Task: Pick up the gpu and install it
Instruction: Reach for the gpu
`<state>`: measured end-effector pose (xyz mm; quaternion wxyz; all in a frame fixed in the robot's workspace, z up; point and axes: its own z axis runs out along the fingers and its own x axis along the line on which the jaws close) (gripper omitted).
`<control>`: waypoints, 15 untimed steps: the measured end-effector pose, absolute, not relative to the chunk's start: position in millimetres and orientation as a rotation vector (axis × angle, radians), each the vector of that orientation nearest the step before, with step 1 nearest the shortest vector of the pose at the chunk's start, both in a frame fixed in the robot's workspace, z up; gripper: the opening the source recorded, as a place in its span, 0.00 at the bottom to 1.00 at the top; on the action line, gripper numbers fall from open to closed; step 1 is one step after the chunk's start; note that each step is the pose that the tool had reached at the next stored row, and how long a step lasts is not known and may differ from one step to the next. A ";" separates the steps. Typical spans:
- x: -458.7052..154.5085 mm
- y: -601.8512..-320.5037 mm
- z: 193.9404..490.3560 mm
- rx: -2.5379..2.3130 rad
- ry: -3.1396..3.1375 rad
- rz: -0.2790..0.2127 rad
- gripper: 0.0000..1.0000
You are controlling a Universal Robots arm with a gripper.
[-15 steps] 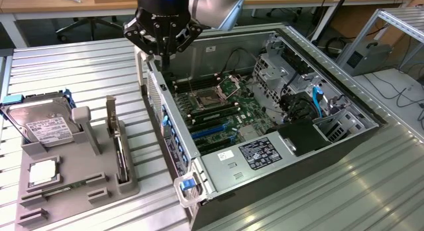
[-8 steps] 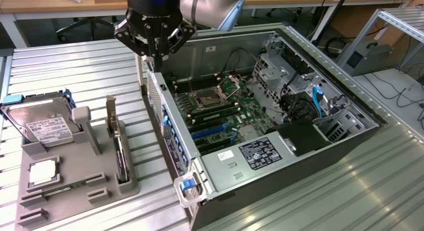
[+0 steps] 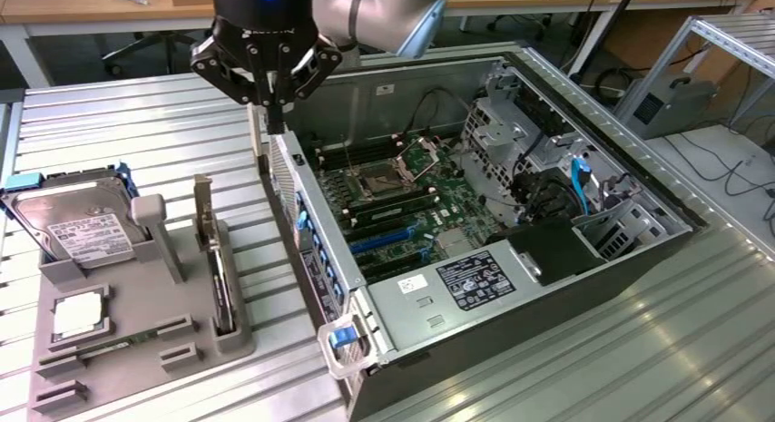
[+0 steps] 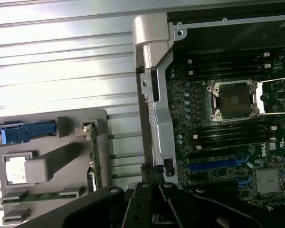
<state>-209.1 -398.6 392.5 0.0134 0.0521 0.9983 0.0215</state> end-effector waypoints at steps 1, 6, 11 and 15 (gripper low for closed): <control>-210.5 -398.6 392.5 0.163 3.110 0.067 0.11; -218.9 -398.3 392.3 0.167 3.110 0.067 0.11; -231.7 -397.8 392.2 0.172 3.109 0.067 0.11; -240.6 -397.5 392.1 0.176 3.109 0.067 0.11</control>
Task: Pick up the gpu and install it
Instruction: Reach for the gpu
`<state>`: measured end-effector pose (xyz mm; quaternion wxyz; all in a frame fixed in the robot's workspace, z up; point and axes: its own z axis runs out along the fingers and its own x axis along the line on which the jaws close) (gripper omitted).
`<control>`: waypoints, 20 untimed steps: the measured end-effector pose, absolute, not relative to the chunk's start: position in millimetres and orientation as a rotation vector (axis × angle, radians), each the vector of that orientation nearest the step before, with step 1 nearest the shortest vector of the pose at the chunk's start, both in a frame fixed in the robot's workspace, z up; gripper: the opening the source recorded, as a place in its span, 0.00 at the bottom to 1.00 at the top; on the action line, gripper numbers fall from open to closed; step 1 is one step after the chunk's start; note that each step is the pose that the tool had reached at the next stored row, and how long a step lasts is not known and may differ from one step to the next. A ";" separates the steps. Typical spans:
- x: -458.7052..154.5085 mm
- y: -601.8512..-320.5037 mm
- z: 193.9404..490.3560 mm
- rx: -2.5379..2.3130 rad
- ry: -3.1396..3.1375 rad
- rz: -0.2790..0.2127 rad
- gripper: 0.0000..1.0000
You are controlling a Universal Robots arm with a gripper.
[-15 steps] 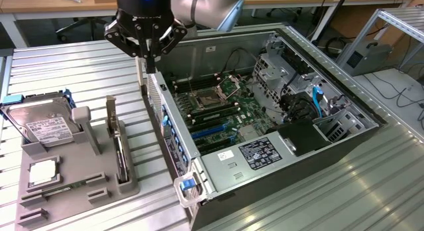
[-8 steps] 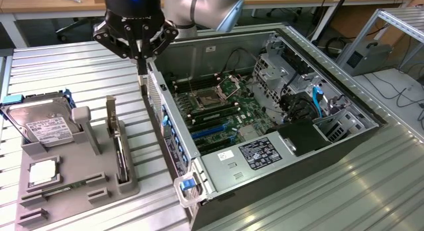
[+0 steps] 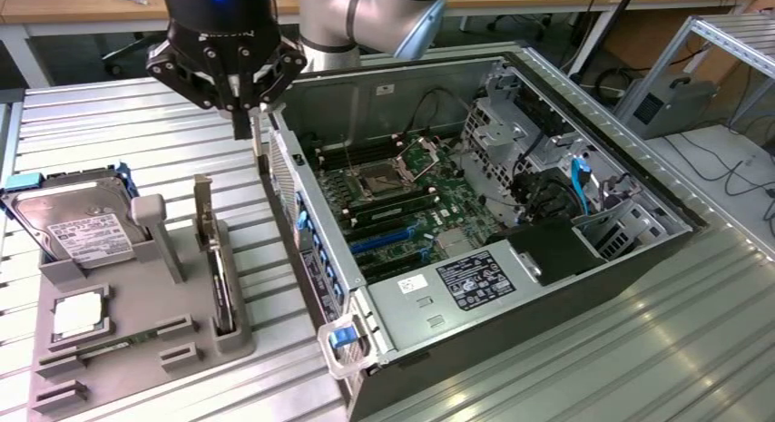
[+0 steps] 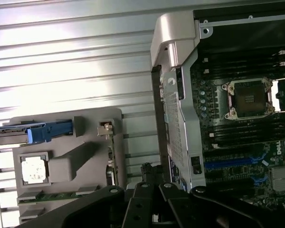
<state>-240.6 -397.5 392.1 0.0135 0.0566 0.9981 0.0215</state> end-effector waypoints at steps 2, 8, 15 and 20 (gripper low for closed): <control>-248.0 -397.1 392.0 0.180 3.109 0.067 0.11; -266.3 -395.7 391.8 0.191 3.108 0.067 0.11; -281.6 -394.5 391.6 0.203 3.107 0.067 0.11; -289.5 -394.0 391.5 0.209 3.106 0.066 0.11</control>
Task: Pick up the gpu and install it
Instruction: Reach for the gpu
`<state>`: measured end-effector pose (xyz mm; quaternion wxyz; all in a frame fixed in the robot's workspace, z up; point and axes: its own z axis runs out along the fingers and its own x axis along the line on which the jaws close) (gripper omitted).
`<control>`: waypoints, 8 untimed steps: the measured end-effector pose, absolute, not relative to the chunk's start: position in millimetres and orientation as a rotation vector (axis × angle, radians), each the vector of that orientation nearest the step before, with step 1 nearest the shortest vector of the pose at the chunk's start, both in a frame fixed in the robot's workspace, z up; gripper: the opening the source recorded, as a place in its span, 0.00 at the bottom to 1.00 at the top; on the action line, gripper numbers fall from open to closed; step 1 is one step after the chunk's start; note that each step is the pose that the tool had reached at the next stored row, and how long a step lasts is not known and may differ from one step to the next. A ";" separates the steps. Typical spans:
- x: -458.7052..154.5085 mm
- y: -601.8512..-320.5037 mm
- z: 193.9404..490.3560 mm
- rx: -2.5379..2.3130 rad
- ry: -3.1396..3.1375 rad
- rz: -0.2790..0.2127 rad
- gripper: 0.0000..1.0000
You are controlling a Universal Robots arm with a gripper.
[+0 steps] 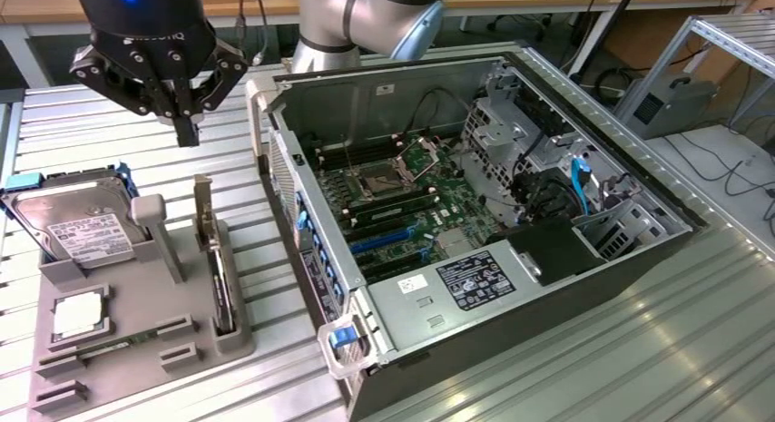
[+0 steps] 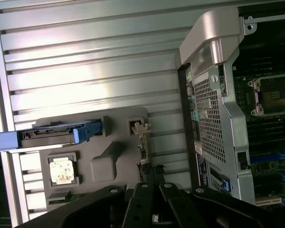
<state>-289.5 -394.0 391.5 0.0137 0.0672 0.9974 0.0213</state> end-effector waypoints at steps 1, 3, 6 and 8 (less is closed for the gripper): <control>-289.5 -394.0 391.5 0.209 3.106 0.066 0.11; -289.5 -394.0 391.6 0.209 3.106 0.066 0.11; -289.6 -394.1 391.5 0.209 3.106 0.066 0.11; -289.7 -397.6 391.6 0.209 3.107 0.068 0.11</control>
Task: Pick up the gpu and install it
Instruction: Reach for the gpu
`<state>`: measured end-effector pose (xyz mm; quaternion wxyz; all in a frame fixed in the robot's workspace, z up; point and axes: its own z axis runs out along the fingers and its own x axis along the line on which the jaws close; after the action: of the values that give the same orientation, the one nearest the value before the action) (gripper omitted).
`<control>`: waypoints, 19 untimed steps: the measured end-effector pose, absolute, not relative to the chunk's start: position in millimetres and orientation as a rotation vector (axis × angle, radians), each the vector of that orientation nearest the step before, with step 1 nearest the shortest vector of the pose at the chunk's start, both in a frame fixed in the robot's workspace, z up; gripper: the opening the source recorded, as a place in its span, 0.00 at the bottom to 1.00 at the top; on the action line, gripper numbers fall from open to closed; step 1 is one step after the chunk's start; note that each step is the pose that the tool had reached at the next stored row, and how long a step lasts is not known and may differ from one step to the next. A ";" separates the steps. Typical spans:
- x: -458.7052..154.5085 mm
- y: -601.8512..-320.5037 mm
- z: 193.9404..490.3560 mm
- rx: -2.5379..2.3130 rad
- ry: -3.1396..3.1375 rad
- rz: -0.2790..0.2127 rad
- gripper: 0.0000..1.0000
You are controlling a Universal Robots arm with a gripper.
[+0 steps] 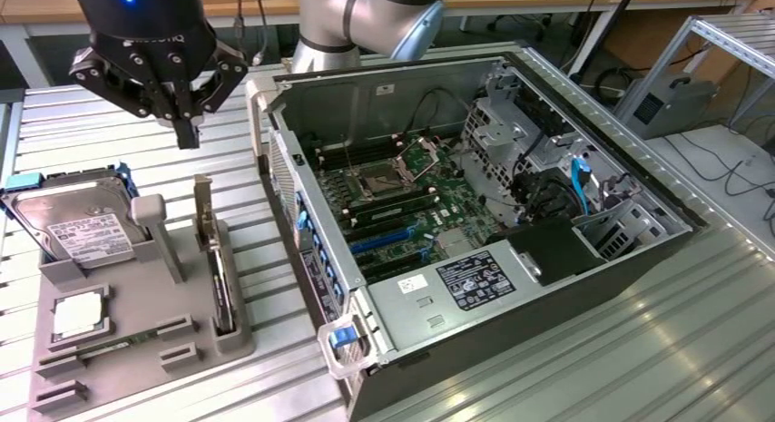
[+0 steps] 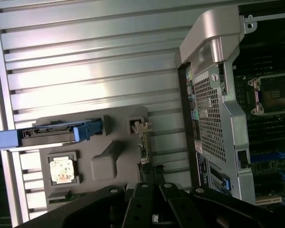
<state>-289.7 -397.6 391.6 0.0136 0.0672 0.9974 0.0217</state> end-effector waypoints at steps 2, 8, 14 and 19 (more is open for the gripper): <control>-289.8 -401.8 391.5 0.209 3.107 0.071 0.11; -290.3 -419.5 391.5 0.209 3.107 0.079 0.11; -291.2 -439.2 391.6 0.209 3.107 0.084 0.11; -292.9 -455.7 391.6 0.210 3.107 0.088 0.11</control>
<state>-292.9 -455.7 391.6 0.0132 0.0673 0.9972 0.0282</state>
